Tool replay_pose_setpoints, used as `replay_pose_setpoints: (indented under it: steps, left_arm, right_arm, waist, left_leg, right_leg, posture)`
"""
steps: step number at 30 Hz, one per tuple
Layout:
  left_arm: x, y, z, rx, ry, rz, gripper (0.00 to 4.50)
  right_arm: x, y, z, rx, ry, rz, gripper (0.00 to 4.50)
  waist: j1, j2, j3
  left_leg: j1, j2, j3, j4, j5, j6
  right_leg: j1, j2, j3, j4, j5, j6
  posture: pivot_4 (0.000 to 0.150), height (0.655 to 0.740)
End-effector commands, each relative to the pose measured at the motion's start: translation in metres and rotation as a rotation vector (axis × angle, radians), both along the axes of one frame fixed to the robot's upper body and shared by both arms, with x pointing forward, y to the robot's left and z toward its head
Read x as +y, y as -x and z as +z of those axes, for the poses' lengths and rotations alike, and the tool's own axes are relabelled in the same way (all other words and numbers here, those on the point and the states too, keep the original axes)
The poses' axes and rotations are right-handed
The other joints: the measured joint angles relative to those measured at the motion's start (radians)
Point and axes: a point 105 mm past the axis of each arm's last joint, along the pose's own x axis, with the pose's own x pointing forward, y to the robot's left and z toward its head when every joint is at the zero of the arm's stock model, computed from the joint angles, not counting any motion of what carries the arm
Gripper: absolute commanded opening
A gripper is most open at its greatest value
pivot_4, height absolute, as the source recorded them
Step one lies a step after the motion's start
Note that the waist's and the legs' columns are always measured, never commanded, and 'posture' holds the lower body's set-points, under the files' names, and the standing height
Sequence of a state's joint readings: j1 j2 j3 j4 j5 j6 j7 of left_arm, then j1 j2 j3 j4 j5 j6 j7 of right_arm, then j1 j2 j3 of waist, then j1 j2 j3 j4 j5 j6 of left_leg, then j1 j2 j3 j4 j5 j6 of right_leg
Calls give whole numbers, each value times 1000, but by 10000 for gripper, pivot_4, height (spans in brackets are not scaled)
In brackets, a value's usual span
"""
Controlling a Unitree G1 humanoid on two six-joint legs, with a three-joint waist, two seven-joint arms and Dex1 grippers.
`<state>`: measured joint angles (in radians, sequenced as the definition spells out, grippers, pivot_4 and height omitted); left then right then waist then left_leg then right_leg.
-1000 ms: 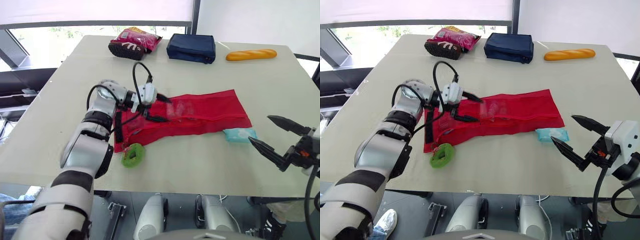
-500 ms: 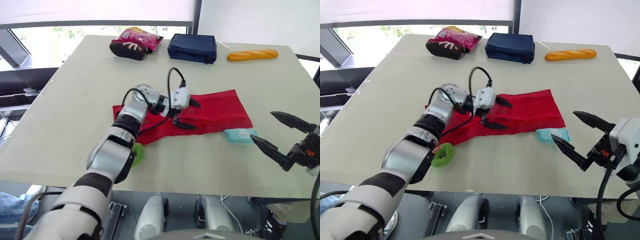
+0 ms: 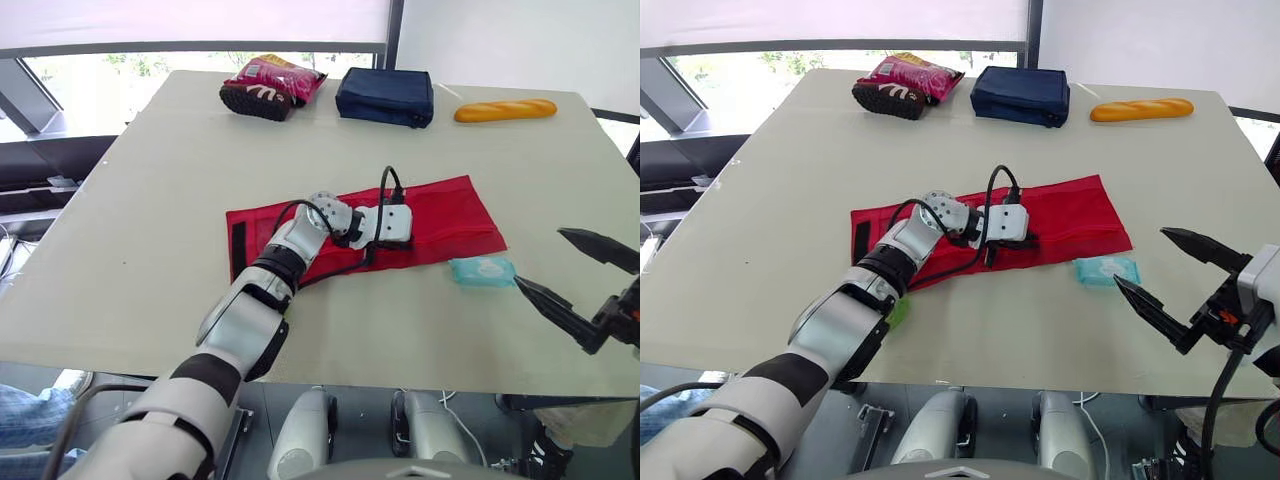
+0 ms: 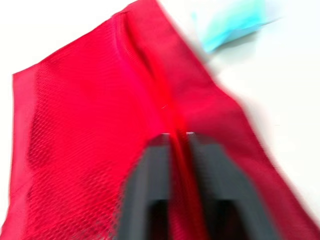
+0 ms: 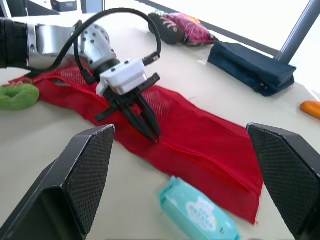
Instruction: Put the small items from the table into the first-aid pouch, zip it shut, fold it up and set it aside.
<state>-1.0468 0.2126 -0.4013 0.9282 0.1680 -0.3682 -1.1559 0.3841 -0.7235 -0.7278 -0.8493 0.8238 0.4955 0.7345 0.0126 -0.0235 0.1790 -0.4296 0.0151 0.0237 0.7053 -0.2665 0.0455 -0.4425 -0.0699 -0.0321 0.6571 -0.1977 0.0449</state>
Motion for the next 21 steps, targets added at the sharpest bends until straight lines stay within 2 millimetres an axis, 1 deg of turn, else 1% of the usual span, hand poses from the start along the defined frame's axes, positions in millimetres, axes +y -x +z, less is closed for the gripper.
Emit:
replay_pose_setpoints:
  steps: [1, 4, 8, 13, 17, 21]
  left_arm:
    - [8, 8, 13, -41, 16, -100, 434]
    - [21, 19, 13, -6, 3, -186, 434]
    - [30, 27, 13, -2, -20, -268, 434]
    - [32, 29, 18, -7, -4, -316, 434]
    - [45, 24, 19, -29, -43, -319, 434]
    - [55, 20, 27, -28, -29, -309, 434]
  right_arm:
    - [1, 5, 8, -45, 29, 9, 45000]
    - [2, 8, 8, -41, 21, 10, 45000]
    - [2, 8, 9, -42, 17, 11, 45000]
    - [2, 9, 10, -39, 12, 18, 45000]
    - [2, 10, 9, -33, 12, 23, 45000]
    - [2, 10, 9, -29, 12, 28, 45000]
  waist:
    - [0, 0, 0]
    - [2, 0, 0]
    - [2, 0, 0]
    - [2, 0, 0]
    - [2, 0, 0]
    - [2, 0, 0]
  left_leg:
    - [0, 0, 0, 0, 0, 0]
    - [0, 0, 0, 0, 0, 0]
    - [0, 0, 0, 0, 0, 0]
    - [0, 0, 0, 0, 0, 0]
    - [0, 0, 0, 0, 0, 0]
    - [0, 0, 0, 0, 0, 0]
  right_leg:
    - [0, 0, 0, 0, 0, 0]
    - [0, 0, 0, 0, 1, -1]
    - [0, 0, 0, 0, 1, -1]
    - [0, 0, 0, 0, 1, -1]
    - [0, 0, 0, 0, 1, -1]
    - [0, 0, 0, 0, 1, -1]
  posture:
    - [1500, 7164]
    - [1500, 7164]
    - [1500, 7164]
    - [1500, 7164]
    - [1500, 7164]
    - [1500, 7164]
